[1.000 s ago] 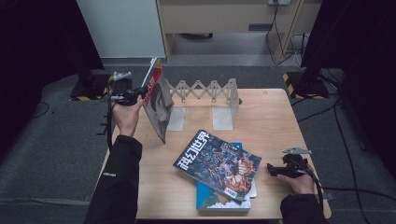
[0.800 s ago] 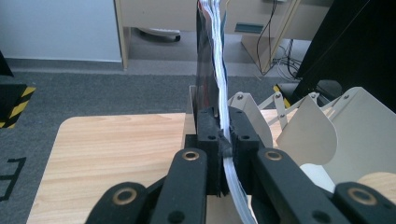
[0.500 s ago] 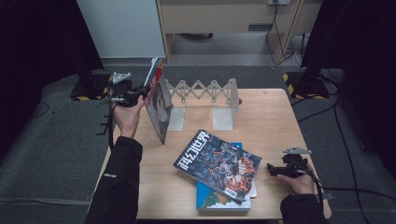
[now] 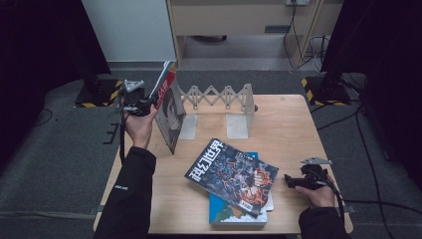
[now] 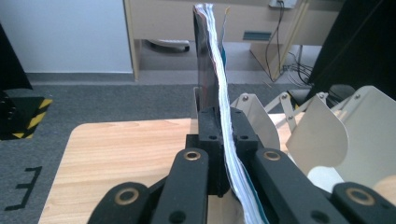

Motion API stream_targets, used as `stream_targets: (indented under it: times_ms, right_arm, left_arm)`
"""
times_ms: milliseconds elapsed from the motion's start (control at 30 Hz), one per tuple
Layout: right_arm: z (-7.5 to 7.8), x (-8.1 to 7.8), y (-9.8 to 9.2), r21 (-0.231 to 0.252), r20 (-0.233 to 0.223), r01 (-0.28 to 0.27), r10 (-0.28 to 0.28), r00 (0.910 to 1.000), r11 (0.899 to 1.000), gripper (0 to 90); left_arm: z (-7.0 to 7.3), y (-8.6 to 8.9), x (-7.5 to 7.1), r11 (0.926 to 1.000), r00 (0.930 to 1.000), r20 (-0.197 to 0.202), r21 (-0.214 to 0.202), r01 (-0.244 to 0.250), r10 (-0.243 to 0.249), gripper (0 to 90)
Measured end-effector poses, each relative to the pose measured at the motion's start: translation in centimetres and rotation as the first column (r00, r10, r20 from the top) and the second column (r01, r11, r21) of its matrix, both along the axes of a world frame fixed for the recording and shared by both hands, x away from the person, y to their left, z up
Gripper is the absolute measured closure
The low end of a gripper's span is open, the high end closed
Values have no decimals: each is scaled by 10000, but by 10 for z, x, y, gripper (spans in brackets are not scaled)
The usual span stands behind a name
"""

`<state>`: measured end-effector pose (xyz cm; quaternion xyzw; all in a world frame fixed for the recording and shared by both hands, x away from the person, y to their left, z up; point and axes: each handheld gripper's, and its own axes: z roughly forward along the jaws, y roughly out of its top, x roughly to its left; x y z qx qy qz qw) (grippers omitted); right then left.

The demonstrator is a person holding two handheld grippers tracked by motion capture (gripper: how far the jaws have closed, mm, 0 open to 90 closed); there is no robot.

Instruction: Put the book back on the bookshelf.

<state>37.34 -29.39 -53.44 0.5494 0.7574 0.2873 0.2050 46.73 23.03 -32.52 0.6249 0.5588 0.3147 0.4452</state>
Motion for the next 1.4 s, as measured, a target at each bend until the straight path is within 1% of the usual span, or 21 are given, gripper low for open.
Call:
stream_targets:
  times_ms: [67, 100, 200, 267, 333, 433, 533, 600, 700, 800, 933, 1167, 1200, 1267, 1300, 1333, 1367, 1400]
  right_arm:
    - [0, 0, 0, 1, 0, 0, 0, 10000, 10000, 19]
    - [0, 0, 0, -7, 13, -6, 6, 10000, 10000, 19]
    - [0, 0, 0, 18, 8, 24, -24, 10000, 10000, 19]
    - [0, 0, 0, 18, 7, 25, -25, 10000, 10000, 19]
    - [0, 0, 0, -1, 20, 4, -4, 10000, 10000, 19]
    - [0, 0, 0, 6, 22, 15, -15, 10000, 10000, 19]
    - [0, 0, 0, 10, 18, 23, -23, 10000, 10000, 19]
    - [0, 0, 0, 9, 23, 22, -22, 10000, 10000, 19]
    - [0, 0, 0, 12, 24, 26, -26, 10000, 10000, 19]
    - [0, 0, 0, 16, 25, 29, -29, 10000, 10000, 19]
    - [0, 0, 0, 18, -7, 20, -20, 10000, 10000, 19]
    - [0, 0, 0, 25, 23, 36, -36, 10000, 10000, 19]
    - [0, 0, 1, 42, 8, 55, -55, 10000, 10000, 18]
    - [0, 0, 1, 41, 8, 54, -54, 10000, 10000, 19]
    - [0, 0, 1, 42, 6, 50, -50, 10000, 10000, 19]
    - [0, 0, 1, 42, 7, 53, -53, 10000, 10000, 19]
    - [0, 0, 0, 30, 19, 37, -37, 10000, 10000, 19]
    - [0, 0, 0, 21, 15, 24, -24, 10000, 10000, 21]
  left_arm:
    - [0, -2, 1, 10000, 9999, 138, -12, -90, 90, 858]
    - [0, -4, 1, 9998, 9996, 247, 109, -168, 165, 859]
    - [1, -6, 2, 9993, 9987, 418, 243, -300, 290, 859]
    - [2, -7, 3, 9993, 9983, 506, 215, -300, 289, 859]
    - [2, -8, 2, 9994, 9983, 517, 200, -266, 256, 858]
    - [0, -10, 0, 9995, 9987, 508, 301, -73, 57, 856]
    - [-1, -9, -1, 9993, 9992, 383, 367, 73, -87, 853]
    - [-1, -8, -2, 9996, 9992, 342, 209, 192, -199, 849]
    - [-1, -7, -4, 9990, 9991, 338, 367, 253, -266, 848]
    - [-2, -5, -5, 9990, 9993, 358, 431, 124, -139, 855]
    - [-4, 0, -7, 9992, 9986, 502, 360, -151, 133, 854]
    - [-7, 4, -9, 9995, 9984, 542, 295, -144, 128, 845]
    - [-6, 4, -9, 9995, 9984, 546, 290, -125, 109, 840]
    - [-5, 6, -10, 9998, 9976, 693, 176, -83, 71, 804]
    - [-4, 7, -12, 10000, 9969, 781, 57, -31, 26, 771]
    - [-2, 7, -13, 10000, 9959, 909, 73, -21, 14, 749]
    - [-1, 8, -14, 10000, 9948, 1019, 49, 20, -25, 701]
    - [0, 9, -15, 10000, 9944, 1050, 1, 78, -78, 670]
